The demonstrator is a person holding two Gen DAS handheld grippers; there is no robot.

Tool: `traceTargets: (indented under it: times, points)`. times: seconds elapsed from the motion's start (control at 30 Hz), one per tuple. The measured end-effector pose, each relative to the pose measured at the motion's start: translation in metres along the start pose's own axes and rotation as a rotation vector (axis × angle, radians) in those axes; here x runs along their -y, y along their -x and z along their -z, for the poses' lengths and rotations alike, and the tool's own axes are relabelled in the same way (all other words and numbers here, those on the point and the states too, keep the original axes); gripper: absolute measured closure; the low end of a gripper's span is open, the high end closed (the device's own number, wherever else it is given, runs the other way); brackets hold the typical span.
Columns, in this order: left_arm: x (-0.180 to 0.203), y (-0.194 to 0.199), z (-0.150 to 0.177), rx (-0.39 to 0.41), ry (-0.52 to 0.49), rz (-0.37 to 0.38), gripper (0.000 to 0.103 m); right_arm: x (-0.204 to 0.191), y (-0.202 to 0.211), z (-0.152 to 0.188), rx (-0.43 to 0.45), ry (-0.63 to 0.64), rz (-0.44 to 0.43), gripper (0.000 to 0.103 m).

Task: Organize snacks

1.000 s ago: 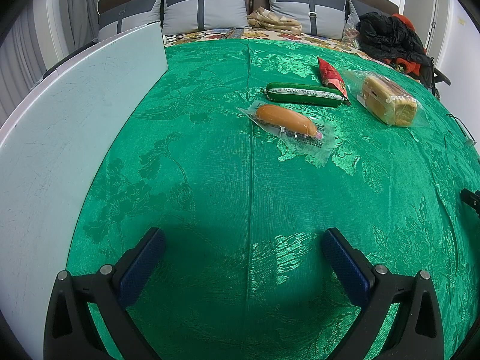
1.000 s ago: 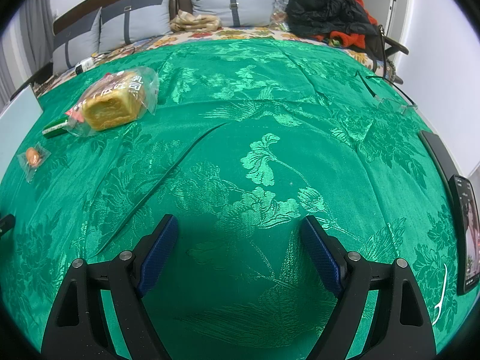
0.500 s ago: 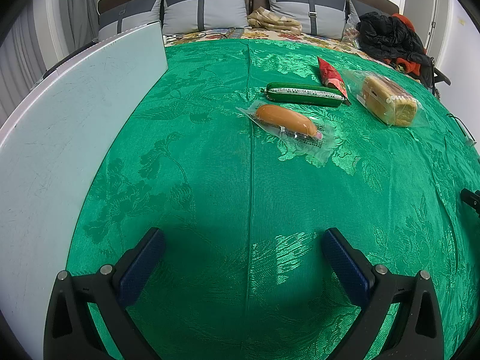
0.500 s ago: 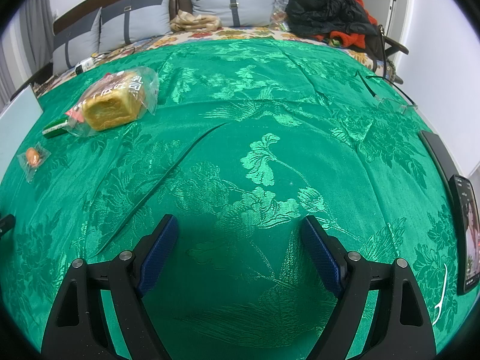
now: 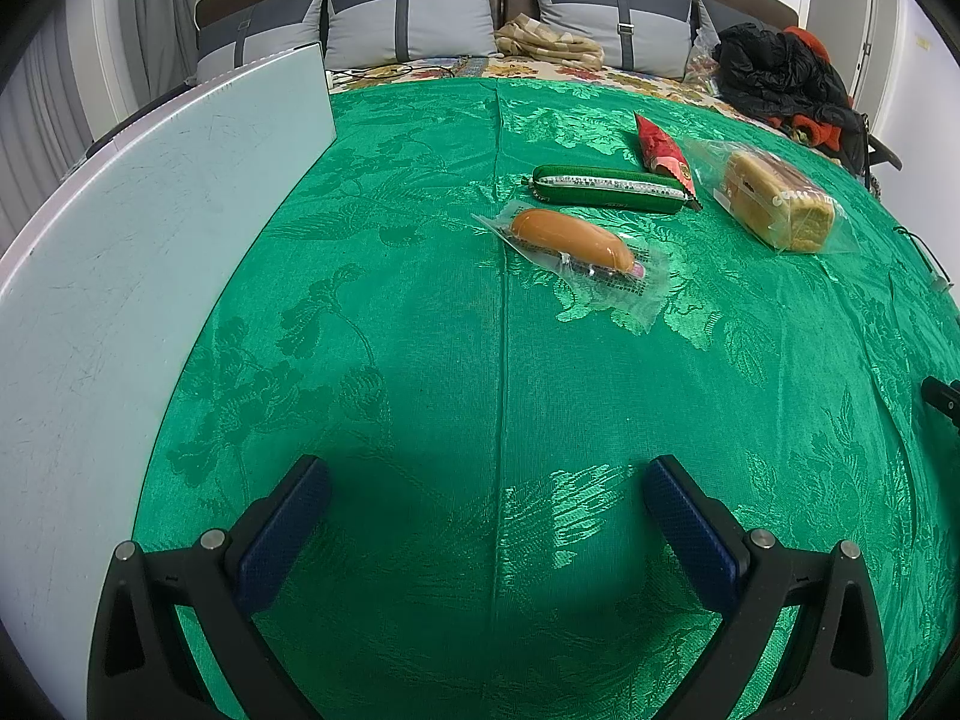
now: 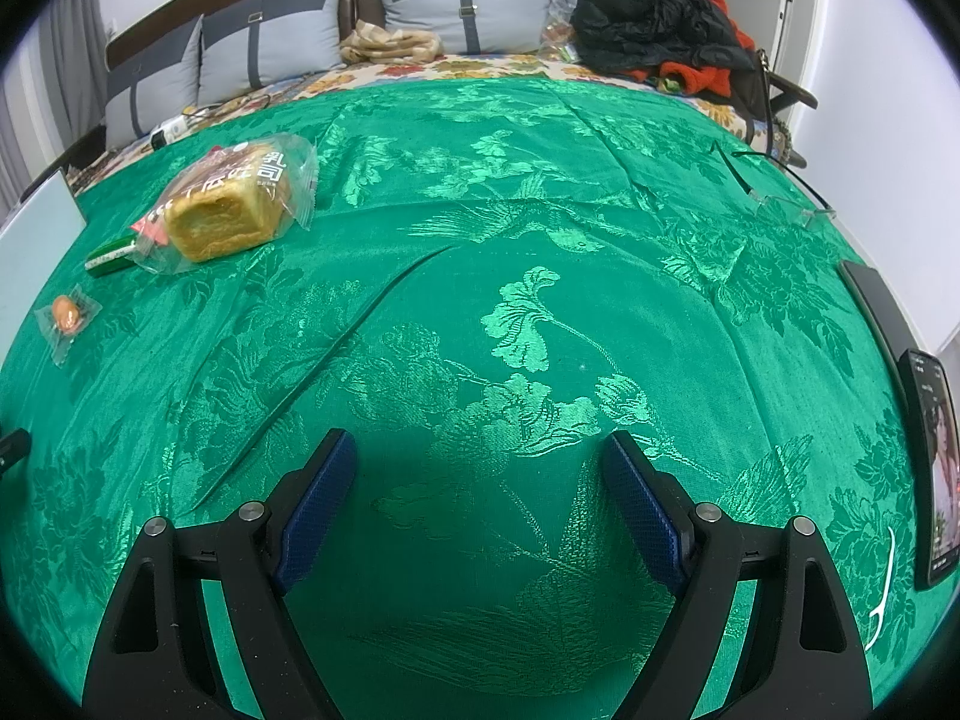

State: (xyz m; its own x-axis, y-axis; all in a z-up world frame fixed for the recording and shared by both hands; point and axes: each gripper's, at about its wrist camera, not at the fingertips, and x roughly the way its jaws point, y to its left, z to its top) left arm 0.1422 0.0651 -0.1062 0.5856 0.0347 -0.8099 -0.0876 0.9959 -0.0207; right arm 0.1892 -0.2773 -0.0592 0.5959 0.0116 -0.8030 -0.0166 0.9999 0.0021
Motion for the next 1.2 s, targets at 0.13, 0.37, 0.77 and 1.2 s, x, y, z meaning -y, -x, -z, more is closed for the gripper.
traceTargets:
  times: [0.13, 0.37, 0.77, 1.2]
  points:
    - [0.0, 0.0, 0.0, 0.0, 0.0, 0.0, 0.0, 0.0, 0.0, 0.0, 0.0, 0.0, 0.0, 0.017]
    - [0.0, 0.0, 0.0, 0.0, 0.0, 0.001, 0.0, 0.0, 0.0, 0.0, 0.0, 0.0, 0.0, 0.017]
    - [0.025, 0.006, -0.108, -0.033, -0.326, 0.079, 0.001, 0.0, 0.0, 0.0, -0.001, -0.001, -0.002, 0.016]
    - [0.085, -0.094, -0.17, -0.284, -0.591, 0.152, 0.036, 0.0, 0.0, 0.0, -0.001, -0.001, -0.002, 0.016]
